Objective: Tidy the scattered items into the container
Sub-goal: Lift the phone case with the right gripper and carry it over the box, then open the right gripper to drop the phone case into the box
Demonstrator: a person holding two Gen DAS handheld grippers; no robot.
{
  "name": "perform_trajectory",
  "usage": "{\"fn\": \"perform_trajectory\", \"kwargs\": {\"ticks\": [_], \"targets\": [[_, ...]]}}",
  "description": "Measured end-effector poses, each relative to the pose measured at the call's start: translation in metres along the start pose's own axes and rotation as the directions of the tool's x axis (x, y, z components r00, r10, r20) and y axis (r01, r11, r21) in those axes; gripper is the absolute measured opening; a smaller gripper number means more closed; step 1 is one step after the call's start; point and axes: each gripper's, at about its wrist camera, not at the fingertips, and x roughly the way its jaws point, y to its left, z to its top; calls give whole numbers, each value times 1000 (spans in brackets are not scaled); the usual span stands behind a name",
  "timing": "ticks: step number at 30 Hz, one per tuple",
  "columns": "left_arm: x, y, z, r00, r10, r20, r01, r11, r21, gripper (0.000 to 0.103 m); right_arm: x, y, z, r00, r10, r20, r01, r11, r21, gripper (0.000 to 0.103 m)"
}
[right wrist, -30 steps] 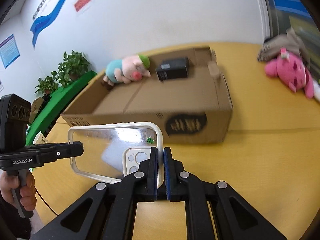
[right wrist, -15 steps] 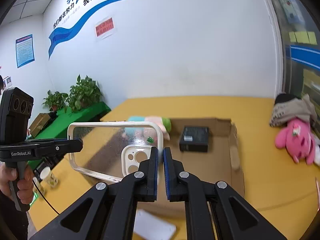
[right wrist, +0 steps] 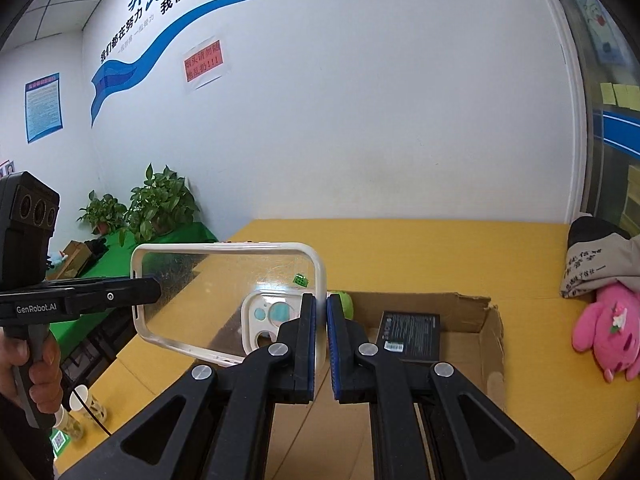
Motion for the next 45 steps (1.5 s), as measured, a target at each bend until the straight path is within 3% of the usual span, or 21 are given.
{"fn": "perform_trajectory", "kwargs": {"ticks": [7, 16, 22, 32, 36, 41, 42, 43, 45], "targets": [[35, 31, 11, 996, 54, -69, -55, 998, -18, 16, 61, -13, 4, 997, 23, -67, -20, 999, 46, 6], [89, 79, -14, 969, 87, -231, -106, 992, -70, 16, 138, -32, -48, 972, 53, -231, -24, 991, 129, 6], [122, 106, -40, 927, 123, -356, -169, 981, -101, 16, 188, -38, -87, 920, 81, -384, -17, 986, 168, 6], [149, 132, -61, 849, 192, -492, -277, 955, -105, 18, 254, -44, -122, 795, 145, -589, -9, 974, 228, 6], [157, 141, -65, 817, 225, -531, -317, 944, -88, 21, 267, -44, -133, 774, 159, -613, -7, 970, 243, 6], [155, 139, -62, 791, 283, -542, -360, 932, -39, 26, 270, -43, -137, 762, 155, -629, -6, 973, 232, 9], [151, 137, -62, 791, 294, -536, -365, 931, -29, 30, 267, -43, -137, 760, 154, -632, -3, 972, 233, 18], [146, 135, -61, 799, 300, -521, -365, 931, -25, 33, 264, -43, -136, 761, 153, -630, -2, 972, 235, 36], [134, 131, -57, 819, 307, -485, -364, 931, -27, 36, 248, -43, -125, 789, 119, -603, 5, 980, 200, 54]]}}
